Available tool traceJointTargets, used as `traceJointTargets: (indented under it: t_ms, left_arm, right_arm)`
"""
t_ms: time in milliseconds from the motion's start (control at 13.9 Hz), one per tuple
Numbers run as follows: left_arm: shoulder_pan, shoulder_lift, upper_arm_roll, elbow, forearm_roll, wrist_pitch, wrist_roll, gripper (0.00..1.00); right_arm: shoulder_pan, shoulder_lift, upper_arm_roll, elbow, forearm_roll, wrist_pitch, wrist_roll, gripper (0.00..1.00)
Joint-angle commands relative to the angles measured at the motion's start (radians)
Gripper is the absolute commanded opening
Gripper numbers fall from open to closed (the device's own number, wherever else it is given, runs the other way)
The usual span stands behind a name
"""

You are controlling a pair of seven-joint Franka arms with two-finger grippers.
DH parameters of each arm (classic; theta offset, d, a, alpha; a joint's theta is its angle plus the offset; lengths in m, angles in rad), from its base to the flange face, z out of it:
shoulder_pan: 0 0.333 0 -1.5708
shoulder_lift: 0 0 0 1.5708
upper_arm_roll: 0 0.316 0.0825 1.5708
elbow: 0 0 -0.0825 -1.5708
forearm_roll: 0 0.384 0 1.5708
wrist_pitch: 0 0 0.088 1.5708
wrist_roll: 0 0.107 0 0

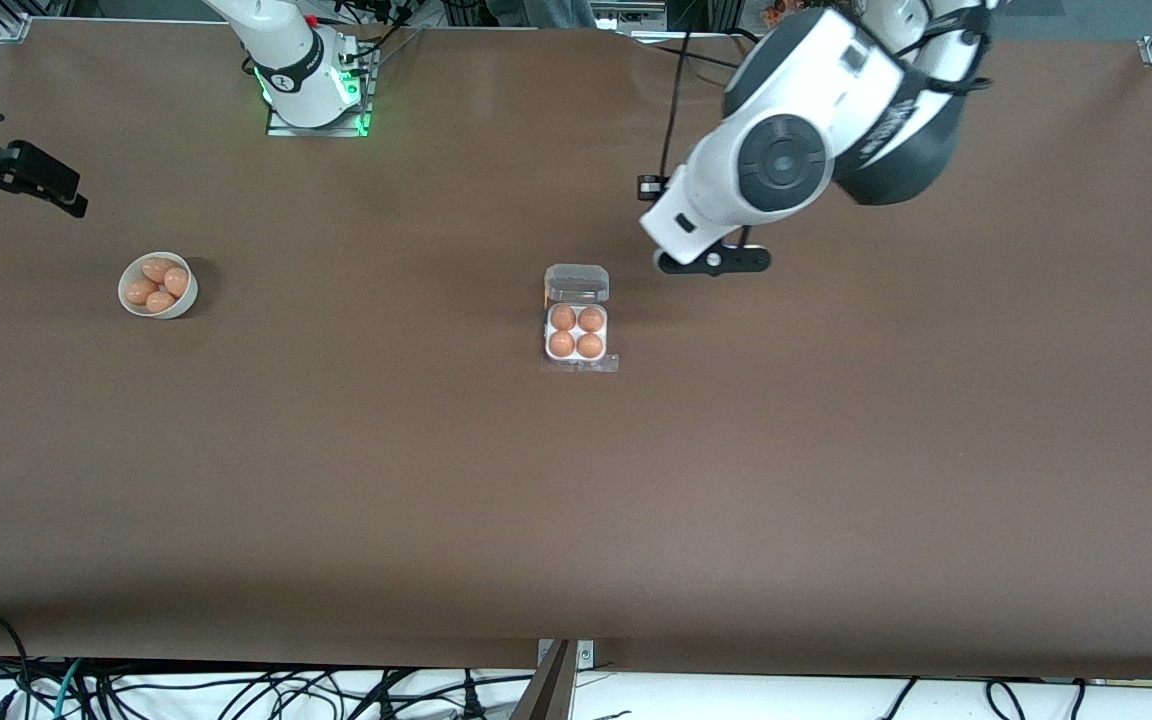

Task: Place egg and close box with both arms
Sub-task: 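Swing the egg box lid shut with the left gripper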

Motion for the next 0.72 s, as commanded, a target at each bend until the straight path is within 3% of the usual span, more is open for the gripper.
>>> traceJointTargets:
  t_ms: [0,645]
  left_arm:
    - [-0.035,0.056,0.015,0.014,-0.063,0.000,-0.023,0.28]
    - [-0.165,0.249,0.016,0.016,-0.089,0.172,-0.059,0.13]
  right_arm:
    - [-0.019,-0.016,0.024,-0.050,0.032,0.089,0.033,1.00]
    - [-0.053,0.007,0.057,-0.070,0.027,0.125,0.031,1.00]
